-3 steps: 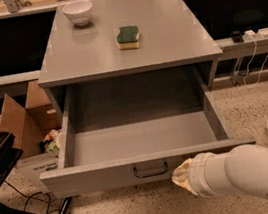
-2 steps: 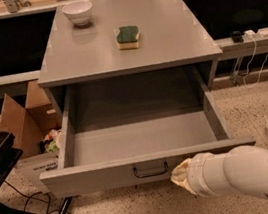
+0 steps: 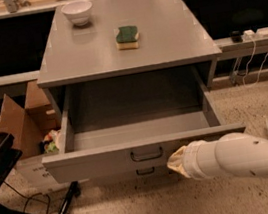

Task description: Close top drawer

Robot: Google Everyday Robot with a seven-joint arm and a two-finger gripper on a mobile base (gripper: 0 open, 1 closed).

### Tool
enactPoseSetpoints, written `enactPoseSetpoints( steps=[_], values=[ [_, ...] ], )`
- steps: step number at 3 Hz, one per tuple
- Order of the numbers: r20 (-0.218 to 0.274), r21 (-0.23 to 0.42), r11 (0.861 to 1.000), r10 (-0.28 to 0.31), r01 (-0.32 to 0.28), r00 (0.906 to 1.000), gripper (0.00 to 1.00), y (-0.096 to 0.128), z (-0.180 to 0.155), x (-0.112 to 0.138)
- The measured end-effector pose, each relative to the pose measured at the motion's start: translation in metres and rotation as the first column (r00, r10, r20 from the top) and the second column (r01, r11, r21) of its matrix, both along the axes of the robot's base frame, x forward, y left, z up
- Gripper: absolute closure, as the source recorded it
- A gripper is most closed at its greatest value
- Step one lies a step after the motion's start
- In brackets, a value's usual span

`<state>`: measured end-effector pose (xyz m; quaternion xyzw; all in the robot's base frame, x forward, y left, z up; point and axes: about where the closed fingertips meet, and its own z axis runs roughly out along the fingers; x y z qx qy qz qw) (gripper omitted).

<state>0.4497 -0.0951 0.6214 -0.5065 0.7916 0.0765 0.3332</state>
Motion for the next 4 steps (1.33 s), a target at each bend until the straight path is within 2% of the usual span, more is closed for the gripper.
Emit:
enactPoseSetpoints(
  steps=[2,3,4],
  values=[
    [0.015,-0.028,0.998,0.052,-0.052,0.9985,1.00,-0.002,0.000,0.068],
    [0.016,-0.034,0.998,0.061,-0.061,0.9980,1.00,-0.002,0.001,0.080],
    [0.022,-0.048,0.996,0.078,-0.077,0.9967,1.00,-0.003,0.005,0.110]
  ],
)
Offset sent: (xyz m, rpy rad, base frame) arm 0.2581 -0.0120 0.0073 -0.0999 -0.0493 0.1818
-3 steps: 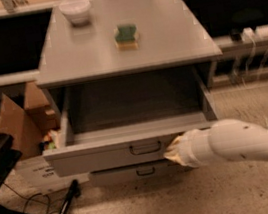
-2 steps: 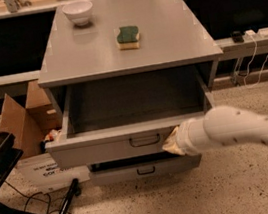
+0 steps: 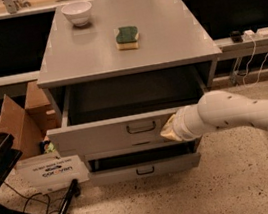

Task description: Close top drawer

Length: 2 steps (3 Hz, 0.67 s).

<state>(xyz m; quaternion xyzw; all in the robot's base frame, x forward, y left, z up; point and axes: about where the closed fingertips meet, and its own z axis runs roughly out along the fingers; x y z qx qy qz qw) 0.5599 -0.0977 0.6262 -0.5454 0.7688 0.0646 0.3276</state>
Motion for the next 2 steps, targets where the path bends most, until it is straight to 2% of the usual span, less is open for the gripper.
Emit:
enactPoseSetpoints(
  steps=[2],
  values=[
    [0.007,-0.011,1.000,0.007,-0.006,1.0000,1.00,-0.001,0.004,0.024]
  ],
)
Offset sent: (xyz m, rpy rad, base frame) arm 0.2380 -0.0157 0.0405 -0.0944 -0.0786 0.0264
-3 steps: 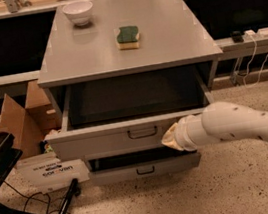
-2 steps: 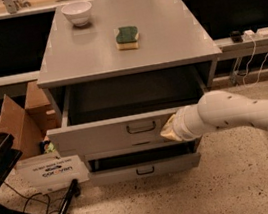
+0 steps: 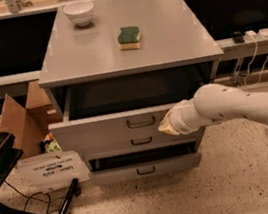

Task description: Close top drawer

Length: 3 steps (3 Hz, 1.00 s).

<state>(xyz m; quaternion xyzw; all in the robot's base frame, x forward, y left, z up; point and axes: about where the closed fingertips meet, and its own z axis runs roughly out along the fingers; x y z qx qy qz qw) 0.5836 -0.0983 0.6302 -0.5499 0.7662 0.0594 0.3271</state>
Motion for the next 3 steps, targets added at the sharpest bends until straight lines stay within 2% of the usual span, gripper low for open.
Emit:
enactPoseSetpoints(
  steps=[1,2,3],
  values=[
    [0.009,-0.005,1.000,-0.005,0.005,0.9999,1.00,-0.001,0.003,0.013],
    [-0.002,-0.020,1.000,-0.013,0.013,0.9999,1.00,-0.003,-0.009,0.029],
    [0.040,-0.016,0.999,-0.042,0.043,0.9983,1.00,-0.011,0.000,0.051]
  ],
)
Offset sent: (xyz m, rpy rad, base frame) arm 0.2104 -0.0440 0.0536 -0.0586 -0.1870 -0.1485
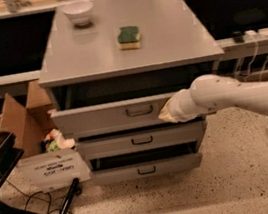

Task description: Close top drawer

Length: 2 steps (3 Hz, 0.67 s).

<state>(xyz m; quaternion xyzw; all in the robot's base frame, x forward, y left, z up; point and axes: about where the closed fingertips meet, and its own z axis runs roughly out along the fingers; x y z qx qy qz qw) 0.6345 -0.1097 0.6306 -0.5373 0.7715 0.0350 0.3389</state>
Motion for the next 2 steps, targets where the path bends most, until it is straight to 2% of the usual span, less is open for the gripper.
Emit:
enactPoseSetpoints(
  steps=[1,2],
  values=[
    [0.067,0.002,0.999,-0.046,0.046,0.9966,1.00,-0.0184,0.0071,0.0259],
    [0.067,0.002,0.999,-0.046,0.046,0.9966,1.00,-0.0183,0.0071,0.0259]
  ],
)
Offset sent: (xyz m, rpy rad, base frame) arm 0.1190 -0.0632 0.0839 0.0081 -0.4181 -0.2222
